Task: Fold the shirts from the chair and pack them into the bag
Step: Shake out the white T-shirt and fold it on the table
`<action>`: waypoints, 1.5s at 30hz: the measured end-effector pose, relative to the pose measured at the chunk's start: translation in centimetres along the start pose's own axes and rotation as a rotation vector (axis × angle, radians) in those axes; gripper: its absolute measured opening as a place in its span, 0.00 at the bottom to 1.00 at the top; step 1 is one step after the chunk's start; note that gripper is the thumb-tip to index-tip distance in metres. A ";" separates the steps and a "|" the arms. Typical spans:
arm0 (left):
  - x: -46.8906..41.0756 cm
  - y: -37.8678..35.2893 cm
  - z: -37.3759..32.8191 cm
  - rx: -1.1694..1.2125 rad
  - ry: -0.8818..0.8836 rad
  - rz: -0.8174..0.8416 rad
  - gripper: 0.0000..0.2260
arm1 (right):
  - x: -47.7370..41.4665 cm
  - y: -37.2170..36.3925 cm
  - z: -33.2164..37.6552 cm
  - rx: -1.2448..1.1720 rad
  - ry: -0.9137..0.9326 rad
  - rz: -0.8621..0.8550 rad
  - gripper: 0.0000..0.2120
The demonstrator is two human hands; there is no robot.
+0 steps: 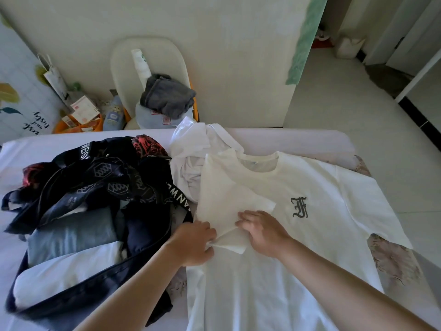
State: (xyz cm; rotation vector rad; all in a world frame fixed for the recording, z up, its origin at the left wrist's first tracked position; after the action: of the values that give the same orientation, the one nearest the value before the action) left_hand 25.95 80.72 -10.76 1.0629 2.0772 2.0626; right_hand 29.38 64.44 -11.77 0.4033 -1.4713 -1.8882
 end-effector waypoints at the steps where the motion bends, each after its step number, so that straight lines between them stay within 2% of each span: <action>1: -0.1 0.8 -0.2 0.004 -0.019 -0.064 0.09 | -0.1 0.4 -0.3 -0.012 -0.037 -0.044 0.20; 4: -2.0 3.9 0.5 0.067 -0.012 -0.343 0.09 | -0.4 1.7 -2.6 0.007 -0.342 -0.138 0.20; 6: -4.1 6.5 0.7 0.006 -0.006 -0.442 0.15 | -0.7 2.4 -4.2 0.050 -0.536 -0.148 0.23; 8: -6.7 8.0 1.1 -0.179 0.019 -0.395 0.21 | -1.0 2.5 -6.1 0.078 -0.669 -0.041 0.24; 10: -9.3 8.2 2.8 -0.323 0.081 -0.226 0.23 | -1.5 2.5 -7.9 0.083 -0.729 0.080 0.18; 11: -10.1 8.4 3.8 -0.381 0.125 -0.146 0.22 | -1.8 2.7 -8.4 0.080 -0.718 0.103 0.15; 12: -10.6 8.9 4.7 -0.450 0.157 -0.139 0.20 | -2.2 3.2 -8.7 0.063 -0.692 0.090 0.13; 14: -10.4 11.1 6.1 -0.589 0.240 -0.220 0.19 | -3.1 4.2 -8.9 0.032 -0.636 -0.008 0.11; 16: -9.5 11.6 8.5 -0.483 0.376 -0.235 0.16 | -3.9 5.3 -9.0 0.014 -0.606 -0.146 0.09; 18: -8.1 11.9 9.3 -0.369 0.499 -0.364 0.19 | -4.4 6.0 -8.5 0.034 -0.557 -0.252 0.14; 19: -7.4 12.0 8.5 -0.325 0.506 -0.435 0.21 | -4.6 6.1 -7.8 0.050 -0.519 -0.281 0.19; 21: -6.9 10.4 5.9 -0.234 0.357 -0.513 0.21 | -4.6 5.5 -5.7 0.053 -0.410 -0.303 0.24; 22: -6.9 8.7 4.2 -0.222 0.243 -0.475 0.20 | -4.5 4.4 -4.2 0.058 -0.340 -0.281 0.23; 24: -6.6 3.9 1.6 -0.259 0.087 -0.295 0.16 | -3.9 1.2 -1.6 0.094 -0.227 -0.127 0.22; 26: -5.5 -0.3 2.0 -0.291 0.164 -0.112 0.21 | -3.0 -2.4 -1.0 0.141 -0.221 0.090 0.27; 28: -3.7 -2.3 3.1 -0.287 0.303 -0.045 0.24 | -2.5 -3.4 -1.3 0.177 -0.243 0.126 0.30; 31: -0.9 -2.4 2.3 -0.201 0.347 -0.089 0.25 | -1.6 -2.9 -0.7 0.125 -0.262 0.188 0.30; 33: 1.1 -2.4 -0.2 -0.122 0.235 -0.168 0.24 | 0.1 -2.1 0.9 0.090 -0.245 0.160 0.31; 35: 3.6 -3.0 -3.5 -0.054 0.037 -0.252 0.18 | 2.6 -2.1 3.2 0.060 -0.183 0.162 0.30; 37: 6.4 -5.0 -6.0 -0.025 -0.093 -0.223 0.15 | 5.5 -3.1 5.6 0.030 -0.116 0.218 0.30; 38: 7.6 -6.3 -6.6 -0.048 -0.103 -0.179 0.16 | 6.8 -3.8 6.7 0.019 -0.092 0.244 0.31; 41: 11.6 -9.6 -6.0 -0.080 0.022 -0.087 0.22 | 10.2 -5.9 9.2 0.036 -0.064 0.320 0.32; 45: 16.8 -10.8 -5.4 -0.125 0.222 -0.199 0.23 | 13.9 -7.8 10.2 0.082 -0.122 0.401 0.32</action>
State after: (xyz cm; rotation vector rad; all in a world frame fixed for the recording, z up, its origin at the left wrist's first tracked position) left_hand 5.81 85.15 -12.45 0.6077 2.0149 2.2603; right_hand 10.60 63.08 -13.61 0.0231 -1.5769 -1.5578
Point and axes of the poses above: each hand's wrist, its own x-axis away from the middle knuckle, its own y-axis out of the back of the hand, z = x × y, the point moved 7 cm from there along -x, towards the middle knuckle, and after that the axes turned 10 degrees about z, right-handed, at the moved point
